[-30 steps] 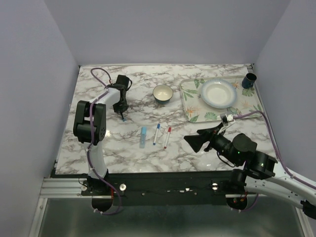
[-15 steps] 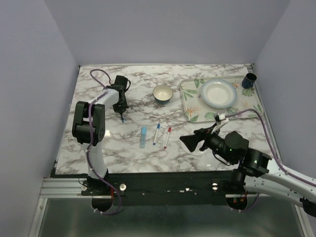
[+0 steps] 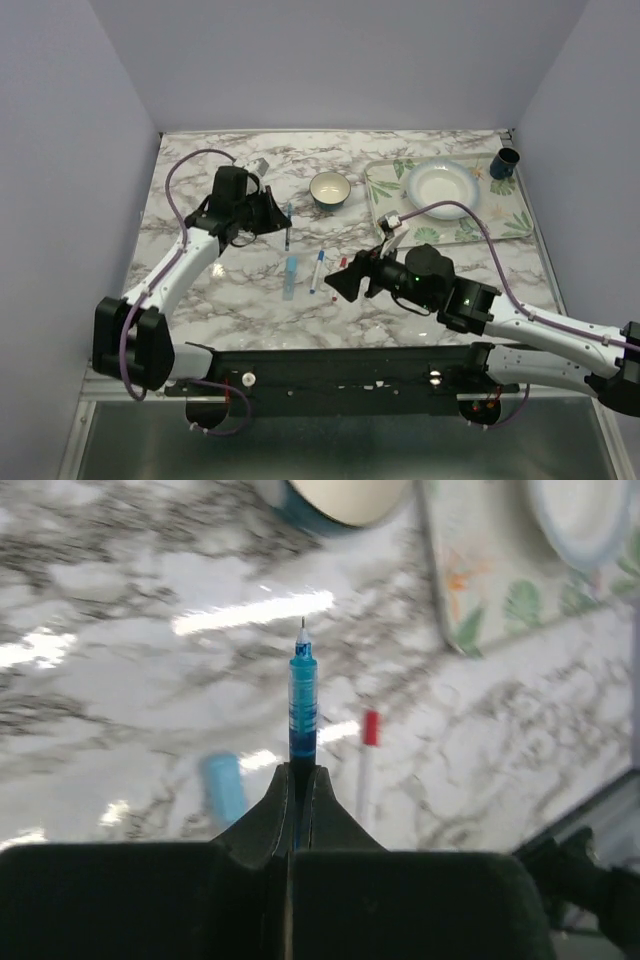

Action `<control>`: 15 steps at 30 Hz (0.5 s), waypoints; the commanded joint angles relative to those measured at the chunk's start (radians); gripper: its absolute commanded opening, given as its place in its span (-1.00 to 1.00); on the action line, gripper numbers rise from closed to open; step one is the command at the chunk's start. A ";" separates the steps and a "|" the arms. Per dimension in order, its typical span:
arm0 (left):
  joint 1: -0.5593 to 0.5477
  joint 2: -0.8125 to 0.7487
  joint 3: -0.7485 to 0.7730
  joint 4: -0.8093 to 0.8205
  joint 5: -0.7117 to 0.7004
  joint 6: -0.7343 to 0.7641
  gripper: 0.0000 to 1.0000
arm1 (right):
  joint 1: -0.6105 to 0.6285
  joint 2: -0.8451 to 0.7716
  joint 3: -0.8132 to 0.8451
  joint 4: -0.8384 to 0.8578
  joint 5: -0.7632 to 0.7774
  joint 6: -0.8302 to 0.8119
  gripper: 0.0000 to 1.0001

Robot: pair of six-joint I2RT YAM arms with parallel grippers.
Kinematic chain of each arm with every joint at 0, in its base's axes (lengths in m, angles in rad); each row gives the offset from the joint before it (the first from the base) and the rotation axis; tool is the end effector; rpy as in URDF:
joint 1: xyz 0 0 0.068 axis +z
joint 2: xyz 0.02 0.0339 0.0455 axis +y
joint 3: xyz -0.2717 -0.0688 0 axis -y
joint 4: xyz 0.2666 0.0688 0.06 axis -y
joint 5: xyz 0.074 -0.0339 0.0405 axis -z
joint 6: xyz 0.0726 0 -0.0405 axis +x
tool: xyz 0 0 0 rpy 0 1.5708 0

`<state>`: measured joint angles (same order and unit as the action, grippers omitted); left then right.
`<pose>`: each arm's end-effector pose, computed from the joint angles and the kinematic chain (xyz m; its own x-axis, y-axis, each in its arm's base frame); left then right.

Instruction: Insert the pens into the pen caps

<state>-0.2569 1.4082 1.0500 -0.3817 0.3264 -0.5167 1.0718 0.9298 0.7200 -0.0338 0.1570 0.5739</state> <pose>0.3347 -0.1120 0.2481 -0.7990 -0.2739 -0.5353 0.0862 0.8288 -0.5528 0.1402 0.2336 0.2993 -0.5284 0.1511 -0.8355 -0.6047 0.6238 0.4952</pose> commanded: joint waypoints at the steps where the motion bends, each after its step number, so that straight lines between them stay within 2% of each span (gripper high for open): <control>1: -0.085 -0.181 -0.164 0.210 0.290 -0.132 -1.00 | -0.027 0.067 0.035 0.135 -0.151 0.032 0.58; 2: -0.102 -0.243 -0.191 0.278 0.302 -0.164 -1.00 | -0.036 0.076 0.036 0.162 -0.180 0.047 0.46; 4: -0.140 -0.299 -0.258 0.345 0.321 -0.247 -1.00 | -0.056 0.102 0.039 0.182 -0.218 0.066 0.37; 11: -0.163 -0.515 -0.439 0.576 0.306 -0.427 -1.00 | -0.075 0.190 0.056 0.253 -0.299 0.075 0.22; 15: -0.163 -0.583 -0.469 0.592 0.313 -0.468 -1.00 | -0.075 0.231 0.075 0.278 -0.323 0.098 0.19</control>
<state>-0.4149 0.8879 0.6113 0.0917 0.6010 -0.8818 1.0008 1.1152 0.7532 0.1677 -0.0895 0.6407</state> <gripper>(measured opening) 0.015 0.604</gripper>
